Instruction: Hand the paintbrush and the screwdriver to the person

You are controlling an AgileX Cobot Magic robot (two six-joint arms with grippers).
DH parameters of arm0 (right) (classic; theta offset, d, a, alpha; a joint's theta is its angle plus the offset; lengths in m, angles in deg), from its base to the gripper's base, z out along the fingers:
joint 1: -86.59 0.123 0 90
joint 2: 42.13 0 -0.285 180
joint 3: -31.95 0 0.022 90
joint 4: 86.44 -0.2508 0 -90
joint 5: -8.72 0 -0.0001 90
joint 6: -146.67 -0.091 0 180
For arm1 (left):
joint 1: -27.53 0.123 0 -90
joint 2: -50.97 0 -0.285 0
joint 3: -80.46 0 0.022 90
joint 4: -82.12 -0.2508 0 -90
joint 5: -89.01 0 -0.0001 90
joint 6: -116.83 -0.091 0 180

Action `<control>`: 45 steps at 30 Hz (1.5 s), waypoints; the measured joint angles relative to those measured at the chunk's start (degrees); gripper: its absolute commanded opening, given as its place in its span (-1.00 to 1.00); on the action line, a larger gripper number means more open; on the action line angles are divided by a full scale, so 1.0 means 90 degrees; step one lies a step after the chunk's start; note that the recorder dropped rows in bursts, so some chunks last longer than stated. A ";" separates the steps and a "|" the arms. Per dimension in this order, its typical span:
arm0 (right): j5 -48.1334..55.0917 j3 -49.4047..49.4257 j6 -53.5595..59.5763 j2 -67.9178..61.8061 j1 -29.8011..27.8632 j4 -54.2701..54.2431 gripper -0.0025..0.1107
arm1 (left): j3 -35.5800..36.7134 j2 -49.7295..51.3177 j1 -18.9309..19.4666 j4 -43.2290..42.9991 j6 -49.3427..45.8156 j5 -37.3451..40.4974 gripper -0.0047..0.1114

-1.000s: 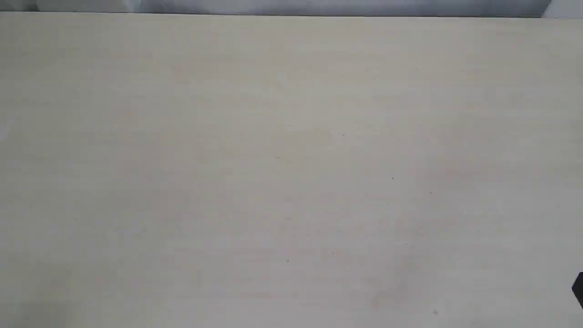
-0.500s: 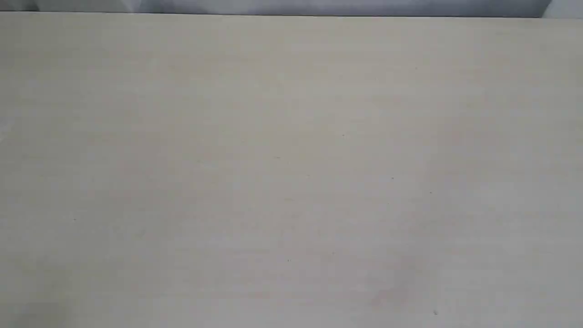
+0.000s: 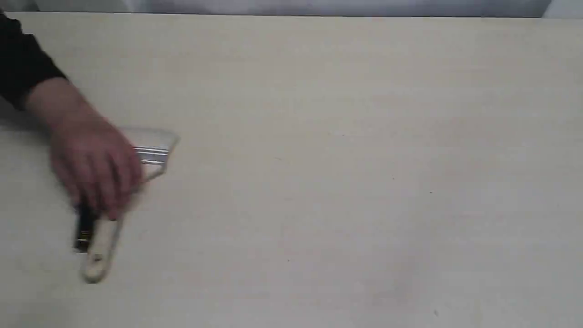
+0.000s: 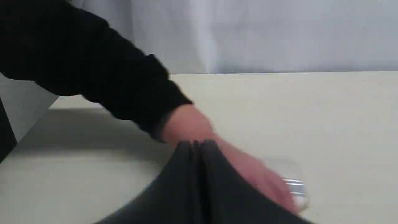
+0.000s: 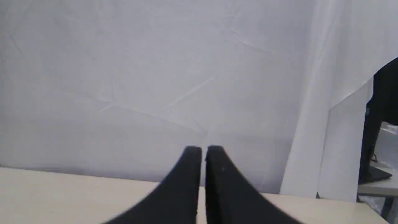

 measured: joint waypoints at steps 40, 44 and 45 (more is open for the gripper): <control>-0.3448 -0.5086 -1.1592 -0.3104 0.0056 1.0348 -0.69 | 0.0000 0.0000 0.0000 0.0000 0.0000 0.0000 -0.92; -0.3448 -0.4831 -1.1609 -0.3104 0.0056 1.0389 -0.69 | 0.0000 0.0000 0.0000 0.0000 0.0000 0.0000 -0.92; -0.3448 -0.4745 -1.1553 -0.3104 0.0056 1.0401 -0.69 | 0.0000 0.0000 0.0000 0.0000 0.0000 0.0000 -0.92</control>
